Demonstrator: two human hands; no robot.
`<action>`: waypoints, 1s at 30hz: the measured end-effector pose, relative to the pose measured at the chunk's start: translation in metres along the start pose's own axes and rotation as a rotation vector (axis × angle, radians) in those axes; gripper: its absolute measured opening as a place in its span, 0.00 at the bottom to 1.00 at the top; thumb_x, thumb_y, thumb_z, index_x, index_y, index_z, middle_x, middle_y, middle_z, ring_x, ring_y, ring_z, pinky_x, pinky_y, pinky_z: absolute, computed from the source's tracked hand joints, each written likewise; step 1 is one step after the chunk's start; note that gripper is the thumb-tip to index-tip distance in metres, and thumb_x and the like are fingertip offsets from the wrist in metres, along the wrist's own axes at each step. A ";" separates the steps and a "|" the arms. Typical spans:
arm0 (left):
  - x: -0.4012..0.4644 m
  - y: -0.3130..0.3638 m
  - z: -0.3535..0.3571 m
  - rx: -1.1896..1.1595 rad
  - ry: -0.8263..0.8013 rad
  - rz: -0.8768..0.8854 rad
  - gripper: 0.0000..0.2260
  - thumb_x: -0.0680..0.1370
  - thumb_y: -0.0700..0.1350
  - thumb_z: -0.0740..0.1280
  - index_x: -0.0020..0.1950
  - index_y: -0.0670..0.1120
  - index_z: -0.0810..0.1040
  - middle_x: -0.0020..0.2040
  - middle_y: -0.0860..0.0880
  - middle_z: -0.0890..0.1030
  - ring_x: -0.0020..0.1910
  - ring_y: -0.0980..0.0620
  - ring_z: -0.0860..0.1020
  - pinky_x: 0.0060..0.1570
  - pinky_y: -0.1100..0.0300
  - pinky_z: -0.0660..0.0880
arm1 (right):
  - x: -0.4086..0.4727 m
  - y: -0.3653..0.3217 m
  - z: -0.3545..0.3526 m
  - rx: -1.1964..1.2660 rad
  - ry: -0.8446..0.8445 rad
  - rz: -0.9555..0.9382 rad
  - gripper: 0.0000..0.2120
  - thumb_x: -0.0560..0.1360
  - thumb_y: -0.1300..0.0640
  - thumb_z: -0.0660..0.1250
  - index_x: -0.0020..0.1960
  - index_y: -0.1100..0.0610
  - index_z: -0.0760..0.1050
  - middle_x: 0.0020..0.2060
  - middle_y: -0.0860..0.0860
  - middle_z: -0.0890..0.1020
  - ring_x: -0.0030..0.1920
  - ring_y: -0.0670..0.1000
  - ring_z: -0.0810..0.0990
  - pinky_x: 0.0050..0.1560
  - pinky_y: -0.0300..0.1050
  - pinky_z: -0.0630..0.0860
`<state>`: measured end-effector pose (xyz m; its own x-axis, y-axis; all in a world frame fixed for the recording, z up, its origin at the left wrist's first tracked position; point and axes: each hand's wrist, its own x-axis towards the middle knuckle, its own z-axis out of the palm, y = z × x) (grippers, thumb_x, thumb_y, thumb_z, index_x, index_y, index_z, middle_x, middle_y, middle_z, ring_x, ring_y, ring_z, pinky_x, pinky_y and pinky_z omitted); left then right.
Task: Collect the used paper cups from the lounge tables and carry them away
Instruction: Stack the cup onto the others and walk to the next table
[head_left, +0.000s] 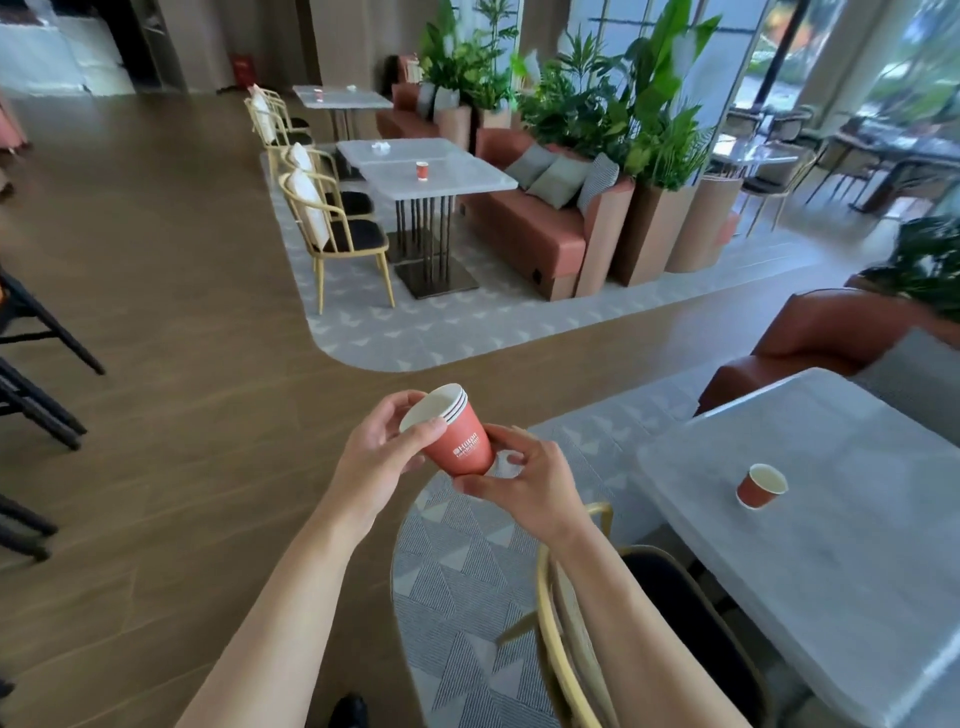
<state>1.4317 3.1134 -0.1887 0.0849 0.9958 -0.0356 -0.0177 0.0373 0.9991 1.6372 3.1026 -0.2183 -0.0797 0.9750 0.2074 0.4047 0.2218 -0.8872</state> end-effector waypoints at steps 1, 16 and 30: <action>0.015 0.000 -0.004 -0.006 -0.029 0.004 0.24 0.68 0.62 0.77 0.61 0.56 0.82 0.59 0.52 0.85 0.60 0.51 0.83 0.68 0.37 0.77 | 0.009 0.001 0.003 -0.006 0.019 0.013 0.25 0.65 0.45 0.84 0.59 0.32 0.81 0.53 0.36 0.86 0.58 0.42 0.83 0.62 0.45 0.73; 0.181 0.010 -0.101 -0.096 -0.284 -0.014 0.28 0.67 0.60 0.78 0.64 0.49 0.83 0.62 0.44 0.84 0.57 0.50 0.82 0.64 0.42 0.76 | 0.140 -0.029 0.076 -0.114 0.179 0.149 0.25 0.63 0.40 0.83 0.56 0.26 0.79 0.52 0.35 0.86 0.57 0.39 0.83 0.60 0.43 0.72; 0.252 -0.014 -0.118 -0.141 -0.388 0.015 0.20 0.71 0.64 0.76 0.61 0.60 0.84 0.57 0.53 0.86 0.55 0.56 0.84 0.57 0.56 0.79 | 0.196 -0.022 0.090 -0.224 0.194 0.234 0.25 0.64 0.41 0.83 0.57 0.26 0.78 0.54 0.33 0.85 0.59 0.38 0.81 0.64 0.45 0.73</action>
<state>1.3359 3.3732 -0.2142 0.4521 0.8918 0.0158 -0.1554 0.0613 0.9860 1.5308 3.2896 -0.1954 0.2042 0.9735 0.1028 0.5824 -0.0365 -0.8121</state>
